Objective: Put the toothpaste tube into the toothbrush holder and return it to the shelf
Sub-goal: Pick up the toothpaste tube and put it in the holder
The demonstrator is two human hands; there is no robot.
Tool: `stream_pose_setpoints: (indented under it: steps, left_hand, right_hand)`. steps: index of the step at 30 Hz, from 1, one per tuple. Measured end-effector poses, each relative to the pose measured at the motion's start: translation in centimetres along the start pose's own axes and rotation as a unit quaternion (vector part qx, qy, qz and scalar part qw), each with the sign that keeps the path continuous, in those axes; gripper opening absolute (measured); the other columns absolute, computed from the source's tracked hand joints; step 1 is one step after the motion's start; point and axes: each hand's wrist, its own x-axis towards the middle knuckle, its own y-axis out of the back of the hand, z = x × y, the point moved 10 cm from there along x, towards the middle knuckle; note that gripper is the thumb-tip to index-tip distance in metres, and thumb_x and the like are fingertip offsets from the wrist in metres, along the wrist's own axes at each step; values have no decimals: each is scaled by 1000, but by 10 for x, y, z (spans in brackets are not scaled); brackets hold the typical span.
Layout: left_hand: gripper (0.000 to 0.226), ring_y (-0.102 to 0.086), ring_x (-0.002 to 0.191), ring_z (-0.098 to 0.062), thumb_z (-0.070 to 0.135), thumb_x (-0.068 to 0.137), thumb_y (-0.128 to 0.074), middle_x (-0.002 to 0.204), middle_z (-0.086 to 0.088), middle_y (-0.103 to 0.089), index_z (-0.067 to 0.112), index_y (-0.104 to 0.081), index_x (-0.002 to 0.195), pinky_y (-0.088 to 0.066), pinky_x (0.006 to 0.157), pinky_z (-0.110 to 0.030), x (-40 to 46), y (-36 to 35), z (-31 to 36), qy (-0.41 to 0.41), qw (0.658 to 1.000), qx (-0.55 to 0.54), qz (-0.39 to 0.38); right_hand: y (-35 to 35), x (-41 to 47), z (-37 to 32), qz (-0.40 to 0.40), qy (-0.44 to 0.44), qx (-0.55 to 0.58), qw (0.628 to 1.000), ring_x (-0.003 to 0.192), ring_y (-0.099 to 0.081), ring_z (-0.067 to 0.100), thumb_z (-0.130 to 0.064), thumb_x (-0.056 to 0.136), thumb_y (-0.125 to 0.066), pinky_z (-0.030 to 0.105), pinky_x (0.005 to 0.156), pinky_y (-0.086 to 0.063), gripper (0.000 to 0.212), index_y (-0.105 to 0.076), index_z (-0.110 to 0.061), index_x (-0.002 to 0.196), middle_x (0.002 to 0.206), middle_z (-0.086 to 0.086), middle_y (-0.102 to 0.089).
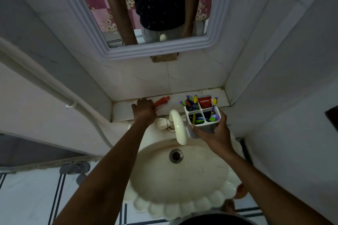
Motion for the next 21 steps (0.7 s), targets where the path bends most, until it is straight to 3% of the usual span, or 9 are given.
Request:
stream_pose_setpoints:
  steps: [2, 6, 8, 10, 12, 15, 18, 21]
  left_hand:
    - [22, -65, 107, -34, 24, 96, -64, 115, -10, -63, 16, -68, 116, -52, 88, -42, -2, 9, 0, -6, 998, -62, 12]
    - [32, -76, 76, -27, 53, 100, -55, 92, -2, -75, 25, -67, 108, -64, 72, -41, -13, 36, -8, -3, 985, -175, 10]
    - [29, -78, 68, -21, 47, 102, -60, 93, -1, -75, 23, -68, 115, -67, 66, -44, -28, 55, -2, -1, 951, -307, -23]
    - [29, -80, 75, -20, 30, 105, -64, 103, -4, -75, 16, -68, 130, -67, 68, -42, -44, 76, 12, -20, 921, -386, -57]
    - [32, -80, 82, -23, 22, 102, -69, 106, -8, -77, 11, -70, 132, -67, 69, -38, -64, 98, 25, -45, 909, -411, -58]
    - [26, -80, 78, -23, 20, 94, -81, 94, -8, -81, 9, -78, 117, -66, 64, -35, -92, 135, 44, -83, 901, -427, 4]
    - [20, -79, 74, -17, 23, 89, -86, 90, -2, -81, 15, -78, 104, -65, 63, -34, -112, 157, 70, -114, 908, -401, 41]
    - [14, -76, 82, -9, 24, 92, -82, 94, 8, -79, 21, -78, 105, -63, 73, -30, -126, 168, 102, -158, 925, -337, 72]
  right_hand:
    - [-1, -1, -1, -1, 2, 5, 1000, 120, -71, -1, -69, 53, -101, 22, 91, -63, 125, -38, -42, 157, 140, -20, -66]
    - [-3, -2, -1, -7, 4, 6, 1000, 121, -70, 1, -62, 58, -102, 21, 89, -63, 122, -38, -37, 159, 140, -18, -65]
    - [-3, -2, -2, -8, 1, 4, 1000, 118, -71, -1, -53, 62, -104, 19, 87, -63, 118, -39, -35, 158, 139, -18, -65]
    - [-3, -2, -1, -6, 3, 1, 1000, 113, -72, -6, -41, 67, -107, 17, 85, -63, 113, -40, -33, 158, 137, -18, -66]
    - [-1, -3, -1, -6, 5, -2, 1000, 114, -72, -5, -38, 68, -107, 19, 88, -63, 111, -41, -33, 157, 136, -18, -66]
    - [2, -4, -1, -9, 10, 5, 1000, 114, -71, -8, -41, 67, -107, 20, 92, -63, 113, -41, -31, 158, 137, -19, -65]
    - [3, -5, 0, -20, 10, 12, 1000, 119, -71, -2, -49, 63, -107, 26, 97, -64, 120, -39, -29, 160, 138, -19, -64]
    - [5, -6, 3, -24, 8, 14, 1000, 121, -72, 2, -50, 61, -109, 29, 98, -65, 122, -39, -28, 159, 138, -17, -66]
